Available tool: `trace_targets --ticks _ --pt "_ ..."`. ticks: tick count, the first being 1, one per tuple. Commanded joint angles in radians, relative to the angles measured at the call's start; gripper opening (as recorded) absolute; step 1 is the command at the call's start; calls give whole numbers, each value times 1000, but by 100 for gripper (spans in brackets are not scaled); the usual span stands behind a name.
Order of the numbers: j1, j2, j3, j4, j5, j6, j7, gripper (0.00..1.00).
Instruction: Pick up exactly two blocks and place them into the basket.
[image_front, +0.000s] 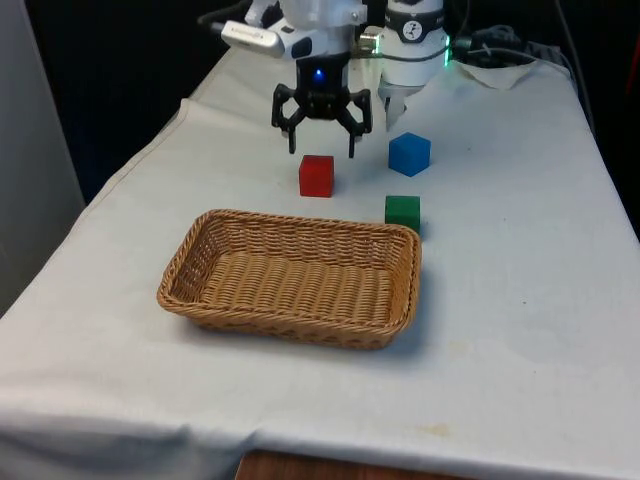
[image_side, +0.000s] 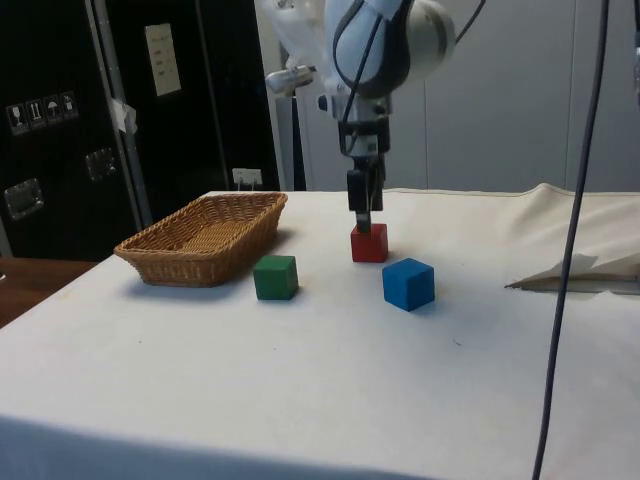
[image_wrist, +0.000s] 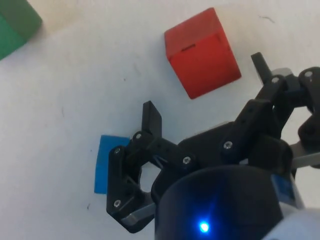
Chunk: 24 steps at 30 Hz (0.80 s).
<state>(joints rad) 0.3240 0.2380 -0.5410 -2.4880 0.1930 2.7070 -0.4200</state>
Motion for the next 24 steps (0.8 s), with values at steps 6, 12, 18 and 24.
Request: trace_targets --ticks 6,12,18,24 --pt "-13 54 35 4 60 60 -20 100" --pt "-14 99 45 13 78 94 -18 100" --pt "-9 115 43 14 74 105 -11 100" --pt "-3 119 34 15 65 101 -5 100"
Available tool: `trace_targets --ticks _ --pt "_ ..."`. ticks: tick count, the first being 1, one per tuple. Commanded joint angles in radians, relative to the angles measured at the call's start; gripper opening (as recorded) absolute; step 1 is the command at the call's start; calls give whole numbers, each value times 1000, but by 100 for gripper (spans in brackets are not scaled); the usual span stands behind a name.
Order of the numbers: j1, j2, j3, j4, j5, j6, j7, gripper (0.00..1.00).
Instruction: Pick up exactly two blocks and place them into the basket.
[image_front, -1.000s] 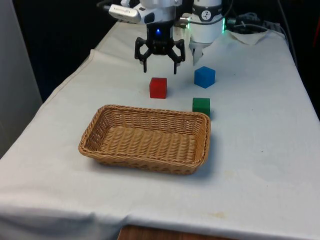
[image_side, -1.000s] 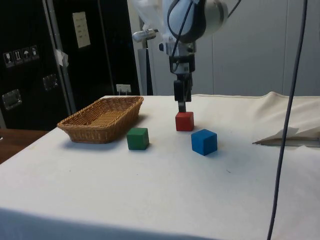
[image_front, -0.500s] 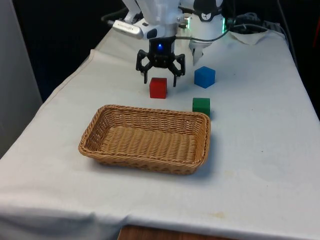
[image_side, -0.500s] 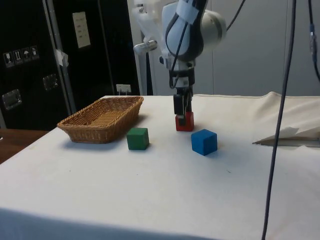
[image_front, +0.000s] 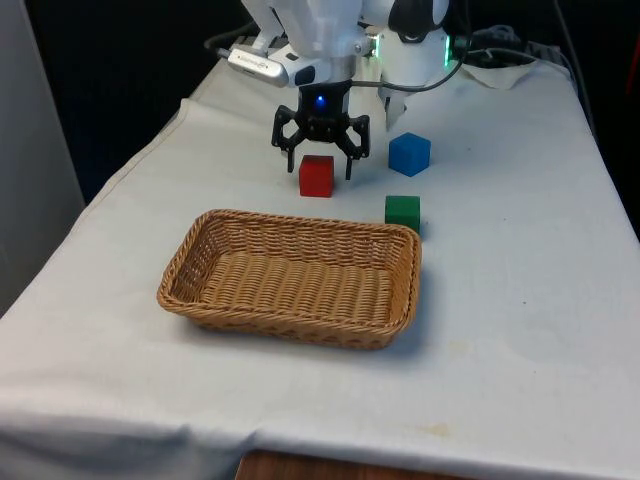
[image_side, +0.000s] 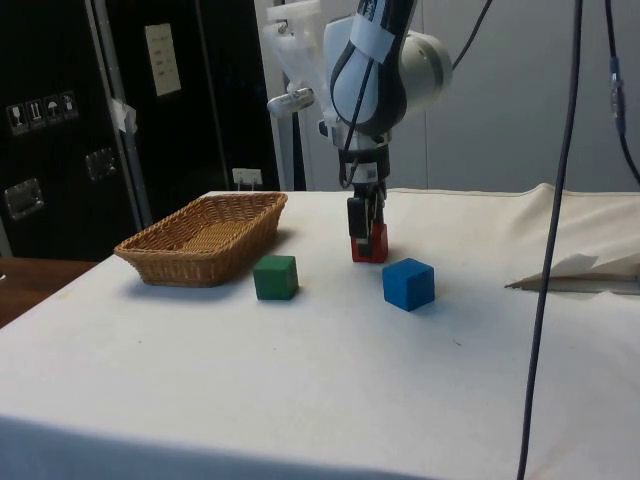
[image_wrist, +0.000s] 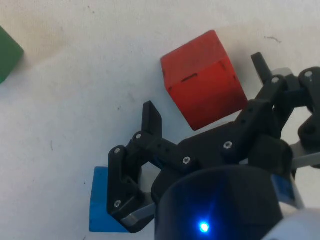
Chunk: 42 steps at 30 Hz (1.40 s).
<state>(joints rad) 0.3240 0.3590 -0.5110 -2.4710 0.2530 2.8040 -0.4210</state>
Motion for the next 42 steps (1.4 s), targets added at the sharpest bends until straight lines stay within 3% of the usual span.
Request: trace_targets --ticks 1,18,19,20,26,27,28,35,36,38,42 --pt "-3 -2 4 -2 4 4 -3 100" --pt "-3 -1 -1 0 1 2 -4 100" --pt "-3 -1 -2 0 1 2 -4 96" --pt "-3 0 -3 1 1 2 -5 72" --pt "0 0 -7 1 0 0 -1 7" --pt "-3 -1 -5 1 1 2 -6 7" --pt "-4 -1 -5 1 1 2 -6 1" --pt "0 -1 -8 1 -1 0 -1 2" --pt "-4 -1 -5 1 1 2 -6 2" --pt "6 -19 -22 5 -13 -15 3 2" --pt "11 -41 -35 11 -25 -36 11 2"
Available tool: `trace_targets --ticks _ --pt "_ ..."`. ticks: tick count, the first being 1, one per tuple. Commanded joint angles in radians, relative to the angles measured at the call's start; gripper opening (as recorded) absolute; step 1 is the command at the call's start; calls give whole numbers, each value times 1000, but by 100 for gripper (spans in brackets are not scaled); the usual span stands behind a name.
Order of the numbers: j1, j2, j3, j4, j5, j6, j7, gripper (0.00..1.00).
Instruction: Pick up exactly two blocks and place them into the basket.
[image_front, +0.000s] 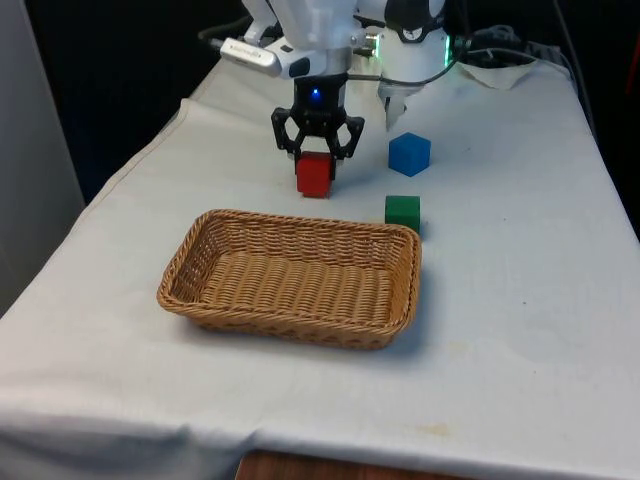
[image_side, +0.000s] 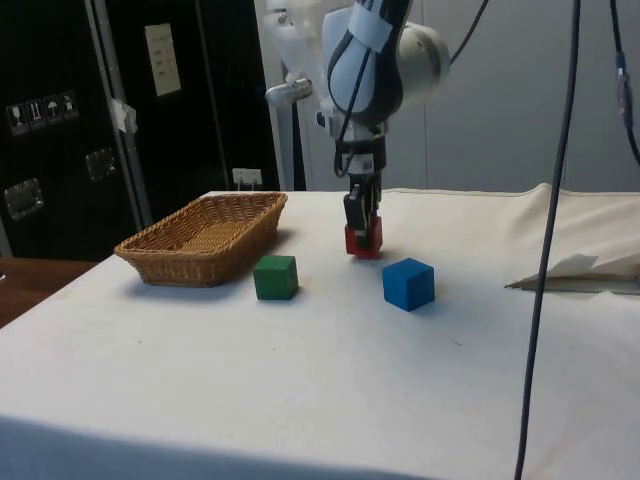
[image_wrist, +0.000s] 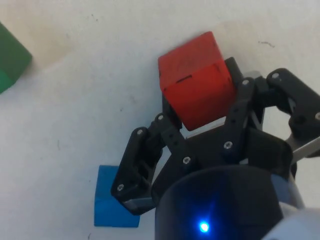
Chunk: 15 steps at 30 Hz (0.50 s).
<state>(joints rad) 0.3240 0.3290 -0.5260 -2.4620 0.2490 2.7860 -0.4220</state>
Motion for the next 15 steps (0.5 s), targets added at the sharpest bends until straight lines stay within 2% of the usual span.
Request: trace_targets --ticks 1,2,3,10,11,12,15 --pt "0 0 0 0 0 0 0 2" --pt "11 -17 -22 3 -25 -24 14 2" --pt "12 -30 -26 7 -30 -37 18 2" --pt "10 -76 -35 28 -52 -84 33 2" --pt "0 -81 -20 19 -28 -72 11 2" --pt "10 -82 -35 33 -55 -92 36 2" --pt "7 -105 -36 54 -72 -128 51 2"
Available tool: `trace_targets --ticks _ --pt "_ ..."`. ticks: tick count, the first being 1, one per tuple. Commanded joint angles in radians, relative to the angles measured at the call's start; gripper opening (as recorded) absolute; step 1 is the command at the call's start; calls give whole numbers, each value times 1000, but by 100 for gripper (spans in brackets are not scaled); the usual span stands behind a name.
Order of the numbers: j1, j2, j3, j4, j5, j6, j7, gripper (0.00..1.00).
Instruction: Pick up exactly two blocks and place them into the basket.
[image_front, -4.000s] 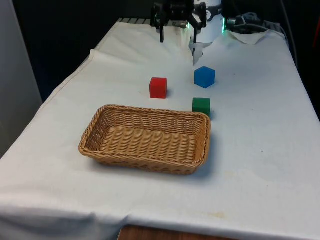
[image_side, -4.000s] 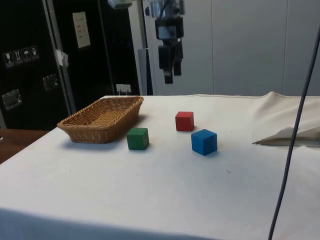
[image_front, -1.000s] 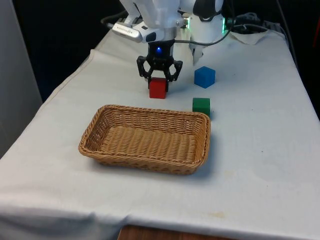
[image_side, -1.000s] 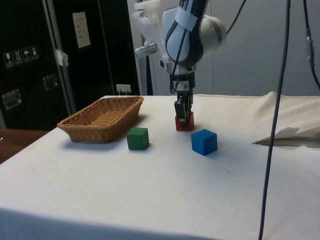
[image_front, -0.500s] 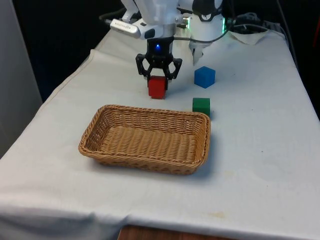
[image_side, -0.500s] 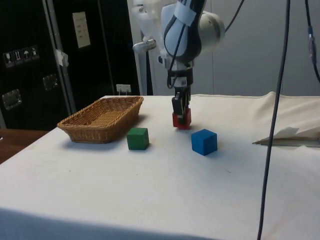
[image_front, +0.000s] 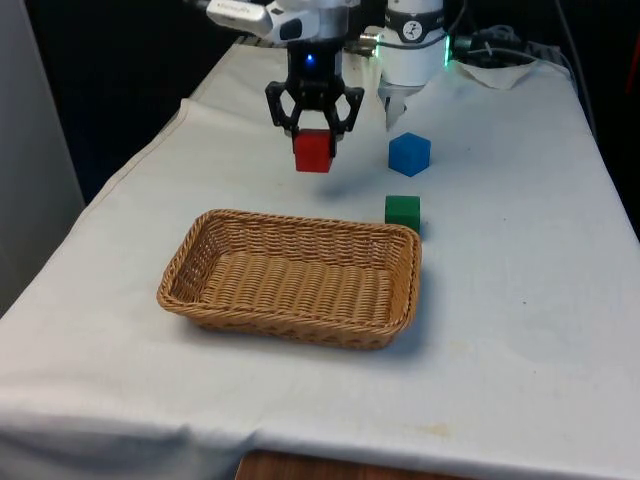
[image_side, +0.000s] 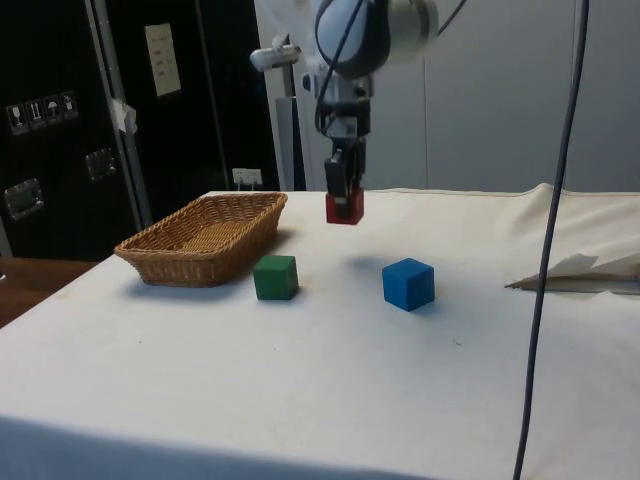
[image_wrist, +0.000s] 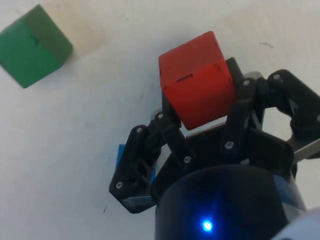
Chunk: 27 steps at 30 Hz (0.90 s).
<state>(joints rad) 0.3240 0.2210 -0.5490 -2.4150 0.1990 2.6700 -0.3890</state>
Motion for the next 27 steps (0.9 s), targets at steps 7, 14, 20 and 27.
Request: trace_targets --ticks 7,14,20,27 --pt "6 -28 -15 49 -37 -74 29 2" --pt "6 -53 -12 97 -55 -137 44 2" --pt "8 -72 -8 147 -65 -195 57 2" --pt "11 -70 5 201 -65 -239 68 2"
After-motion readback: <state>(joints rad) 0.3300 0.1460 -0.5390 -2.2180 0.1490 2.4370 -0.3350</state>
